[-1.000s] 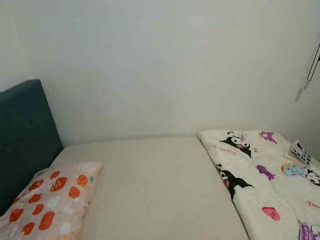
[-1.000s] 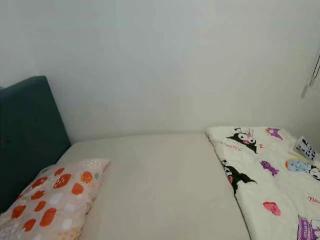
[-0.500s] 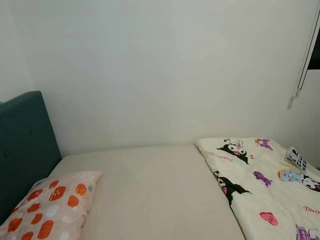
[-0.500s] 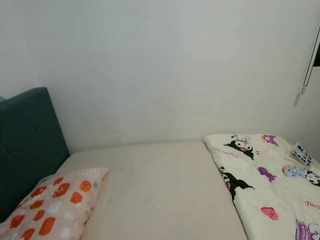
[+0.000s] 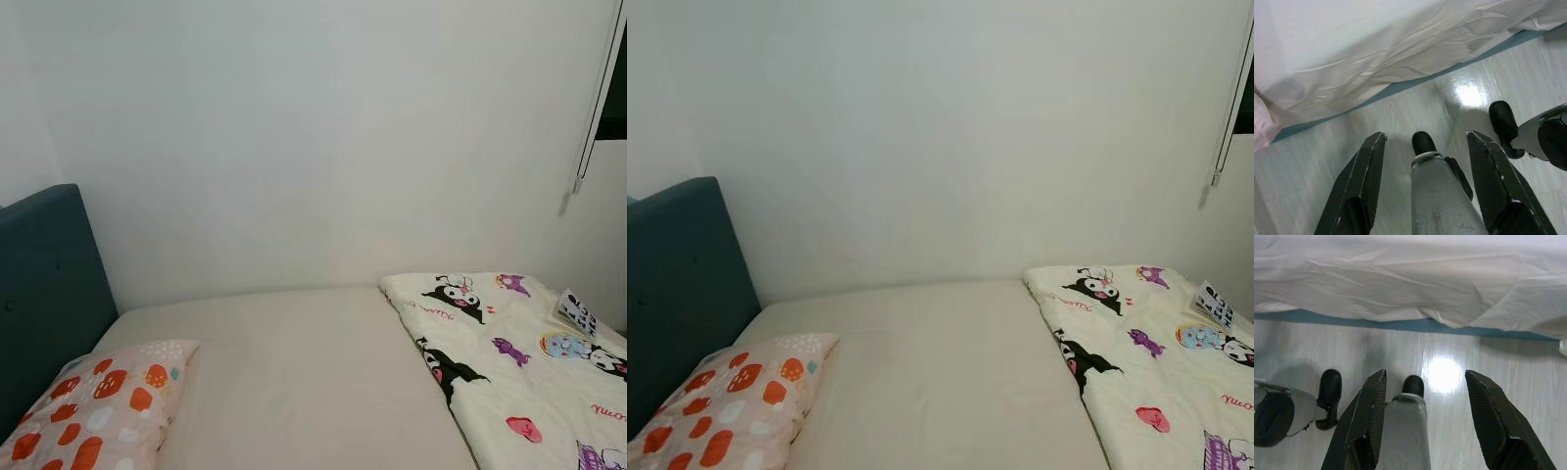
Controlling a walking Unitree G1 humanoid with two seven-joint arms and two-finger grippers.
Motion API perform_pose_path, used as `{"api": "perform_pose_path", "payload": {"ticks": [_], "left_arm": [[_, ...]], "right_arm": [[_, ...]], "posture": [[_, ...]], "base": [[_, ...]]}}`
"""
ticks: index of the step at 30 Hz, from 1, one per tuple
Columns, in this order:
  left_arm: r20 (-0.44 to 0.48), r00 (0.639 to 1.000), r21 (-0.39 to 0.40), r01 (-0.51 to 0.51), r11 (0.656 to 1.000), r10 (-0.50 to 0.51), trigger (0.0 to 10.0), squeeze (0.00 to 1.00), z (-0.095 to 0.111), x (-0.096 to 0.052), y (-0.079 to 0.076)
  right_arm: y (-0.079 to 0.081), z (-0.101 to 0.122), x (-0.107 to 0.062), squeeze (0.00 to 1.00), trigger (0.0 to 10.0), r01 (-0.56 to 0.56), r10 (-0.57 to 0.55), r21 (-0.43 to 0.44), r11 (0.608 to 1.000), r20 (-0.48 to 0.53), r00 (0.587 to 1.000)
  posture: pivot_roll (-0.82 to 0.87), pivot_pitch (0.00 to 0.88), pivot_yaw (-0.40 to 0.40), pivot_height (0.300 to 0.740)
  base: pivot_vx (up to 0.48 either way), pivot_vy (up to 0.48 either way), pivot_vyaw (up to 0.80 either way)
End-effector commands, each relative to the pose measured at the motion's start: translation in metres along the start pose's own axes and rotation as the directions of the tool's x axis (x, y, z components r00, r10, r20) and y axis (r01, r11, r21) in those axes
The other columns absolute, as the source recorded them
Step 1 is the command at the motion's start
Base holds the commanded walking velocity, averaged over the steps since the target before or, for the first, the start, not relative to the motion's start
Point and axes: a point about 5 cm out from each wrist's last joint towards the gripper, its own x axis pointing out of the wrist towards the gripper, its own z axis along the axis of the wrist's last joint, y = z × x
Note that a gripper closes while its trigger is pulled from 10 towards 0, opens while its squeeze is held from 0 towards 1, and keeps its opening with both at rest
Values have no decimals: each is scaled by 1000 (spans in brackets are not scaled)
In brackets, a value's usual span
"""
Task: Clean up the room
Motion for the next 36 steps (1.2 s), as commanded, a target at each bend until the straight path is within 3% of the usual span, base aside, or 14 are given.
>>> {"api": "perform_pose_path", "payload": {"ticks": [1, 15, 28, 32, 34, 35, 36], "left_arm": [[-5, 1000, -6, -5, 1000, 5, 10000, 0, -1, 0, 1], [16, 1000, -1, -8, 1000, 8, 10000, 0, 6, 2, 2], [85, 995, 11, -47, 999, 45, 10000, 0, 26, 4, 14], [95, 994, 4, -51, 999, 50, 10000, 0, 28, 4, 16], [105, 993, 5, -56, 998, 55, 10000, 0, 30, 4, 19], [105, 993, 5, -56, 998, 55, 10000, 0, 30, 4, 19], [109, 992, 3, -59, 998, 59, 10000, 0, 30, 3, 20]], "right_arm": [[2, 3, 1, 0, 10000, 0, 0, 12, 1000, 15, 1000], [3, 11, 2, 0, 10000, -1, 1, -4, 1000, 42, 999], [-7, 41, 6, 0, 10000, 41, -37, -23, 999, 154, 987], [-17, 49, 5, 0, 10000, 84, -76, -28, 996, 205, 976], [-39, 69, -1, 0, 10000, 164, -137, -58, 985, 320, 938], [-39, 69, -1, 0, 10000, 164, -137, -58, 985, 320, 938], [-49, 79, -6, 0, 10000, 188, -152, -60, 980, 377, 913]], "posture": [[-7, 13, 15, 740], [-5, 20, 17, 740], [-28, 83, 16, 740], [-28, 95, 21, 740], [-27, 102, 27, 740], [-27, 102, 27, 740], [-31, 104, 31, 740]], "base": [[0, 0, 0], [0, 0, 0], [0, 0, 0], [0, 0, 0], [0, 0, 0], [0, 0, 0], [0, 0, 0]]}}
